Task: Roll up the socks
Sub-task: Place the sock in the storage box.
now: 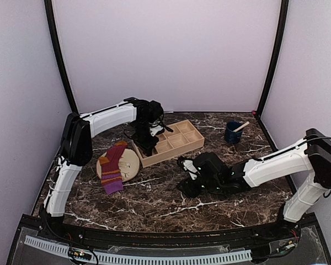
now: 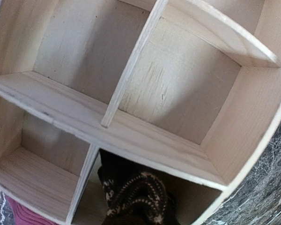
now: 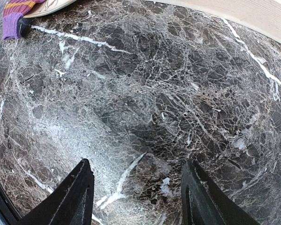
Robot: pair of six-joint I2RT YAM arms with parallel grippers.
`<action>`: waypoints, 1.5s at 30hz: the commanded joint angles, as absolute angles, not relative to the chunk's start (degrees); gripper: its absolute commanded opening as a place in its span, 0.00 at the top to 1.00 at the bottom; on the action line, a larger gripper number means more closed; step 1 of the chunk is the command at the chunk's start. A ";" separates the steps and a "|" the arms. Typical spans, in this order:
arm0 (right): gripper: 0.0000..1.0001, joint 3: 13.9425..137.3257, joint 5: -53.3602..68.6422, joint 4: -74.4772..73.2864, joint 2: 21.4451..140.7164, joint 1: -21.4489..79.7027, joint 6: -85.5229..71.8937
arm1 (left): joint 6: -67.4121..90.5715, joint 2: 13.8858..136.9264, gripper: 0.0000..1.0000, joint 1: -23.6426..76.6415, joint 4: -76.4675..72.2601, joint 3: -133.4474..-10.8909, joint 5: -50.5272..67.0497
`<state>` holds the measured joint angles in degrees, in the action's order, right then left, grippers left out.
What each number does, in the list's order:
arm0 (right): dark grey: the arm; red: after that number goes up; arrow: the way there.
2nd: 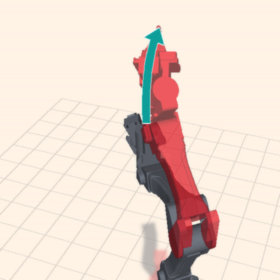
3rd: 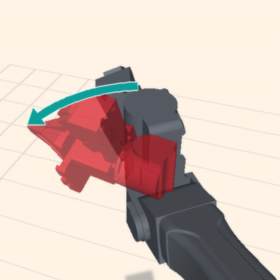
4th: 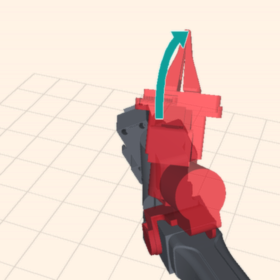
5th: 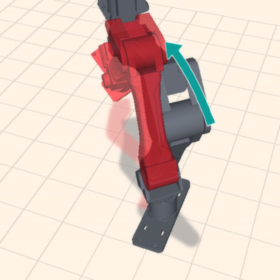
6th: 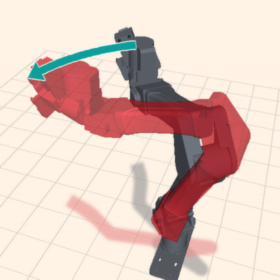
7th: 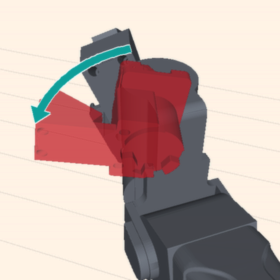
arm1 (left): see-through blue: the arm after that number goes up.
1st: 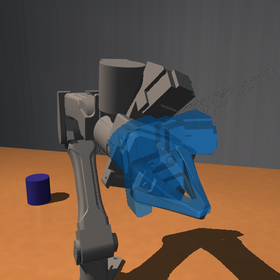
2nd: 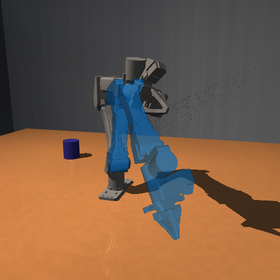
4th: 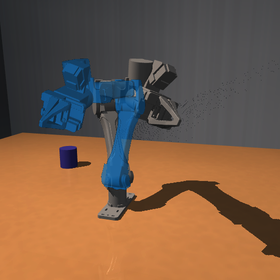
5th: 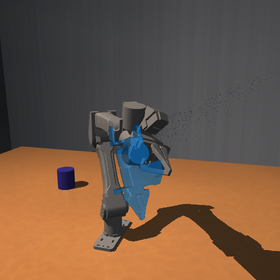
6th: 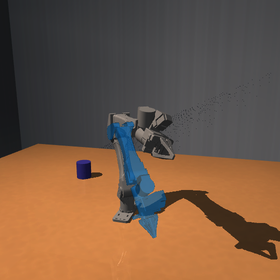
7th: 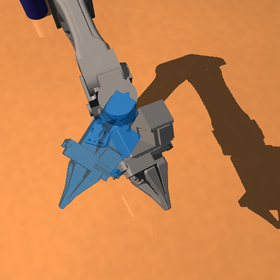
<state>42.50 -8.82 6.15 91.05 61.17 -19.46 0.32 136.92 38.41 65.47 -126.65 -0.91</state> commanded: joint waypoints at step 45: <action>0.41 43.25 -8.04 7.67 90.39 60.99 -19.90 | 8.61 132.17 0.44 37.55 64.33 -127.52 4.22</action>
<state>42.50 -8.58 6.13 90.83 61.17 -19.57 7.70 137.75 36.97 64.01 -127.68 4.89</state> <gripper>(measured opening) 0.588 0.562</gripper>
